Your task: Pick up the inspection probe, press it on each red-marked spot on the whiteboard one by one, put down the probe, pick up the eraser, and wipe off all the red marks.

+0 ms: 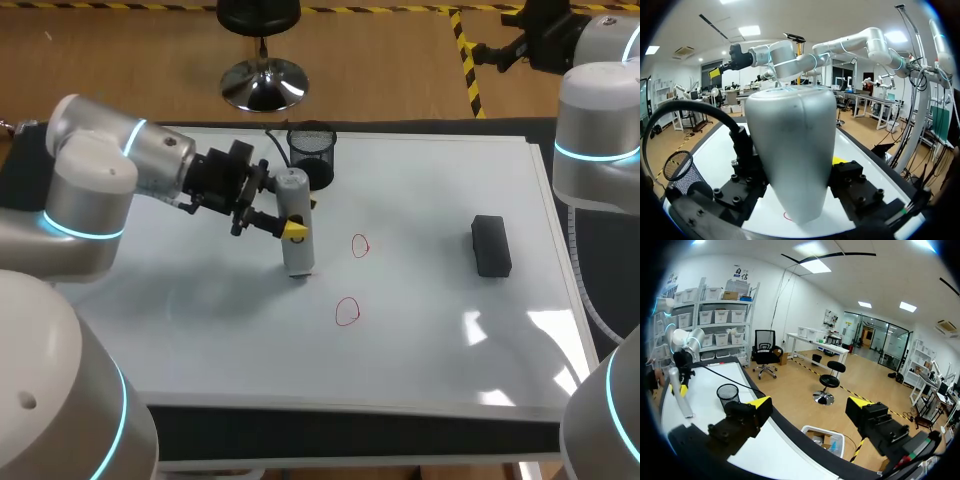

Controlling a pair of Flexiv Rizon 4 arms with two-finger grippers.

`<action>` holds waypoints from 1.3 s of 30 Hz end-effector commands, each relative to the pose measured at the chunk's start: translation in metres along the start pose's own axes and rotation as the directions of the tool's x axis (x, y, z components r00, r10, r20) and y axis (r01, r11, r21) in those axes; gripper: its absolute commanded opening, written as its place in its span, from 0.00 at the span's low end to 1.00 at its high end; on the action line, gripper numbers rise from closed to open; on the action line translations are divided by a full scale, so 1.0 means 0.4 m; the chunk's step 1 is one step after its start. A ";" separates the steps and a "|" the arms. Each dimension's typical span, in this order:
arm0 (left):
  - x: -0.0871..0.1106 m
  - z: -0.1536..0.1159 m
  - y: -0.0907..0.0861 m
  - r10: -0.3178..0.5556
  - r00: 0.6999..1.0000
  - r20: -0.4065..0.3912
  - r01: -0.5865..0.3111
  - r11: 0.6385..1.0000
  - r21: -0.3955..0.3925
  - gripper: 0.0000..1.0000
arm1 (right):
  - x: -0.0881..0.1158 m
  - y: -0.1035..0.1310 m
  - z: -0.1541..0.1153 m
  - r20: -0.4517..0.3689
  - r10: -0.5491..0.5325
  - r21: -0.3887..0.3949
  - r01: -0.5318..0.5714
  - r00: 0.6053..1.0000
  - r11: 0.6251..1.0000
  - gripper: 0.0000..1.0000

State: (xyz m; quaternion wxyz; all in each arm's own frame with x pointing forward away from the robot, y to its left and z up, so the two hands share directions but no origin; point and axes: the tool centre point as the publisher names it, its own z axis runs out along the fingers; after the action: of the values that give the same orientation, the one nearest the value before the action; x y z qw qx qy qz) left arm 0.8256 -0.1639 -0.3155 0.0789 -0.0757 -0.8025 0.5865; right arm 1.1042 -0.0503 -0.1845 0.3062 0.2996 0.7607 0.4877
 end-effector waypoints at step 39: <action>0.000 0.056 0.023 0.001 0.999 -0.048 -0.005 0.996 -0.088 0.00 | 0.000 0.000 0.000 0.000 0.000 0.000 0.000 1.000 1.000 1.00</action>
State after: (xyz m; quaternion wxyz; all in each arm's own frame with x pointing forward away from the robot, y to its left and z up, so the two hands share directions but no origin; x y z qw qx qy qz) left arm 0.8209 -0.1808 -0.3235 0.0945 -0.0948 -0.8248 0.5493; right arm 1.1042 -0.0503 -0.1845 0.3062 0.2996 0.7607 0.4877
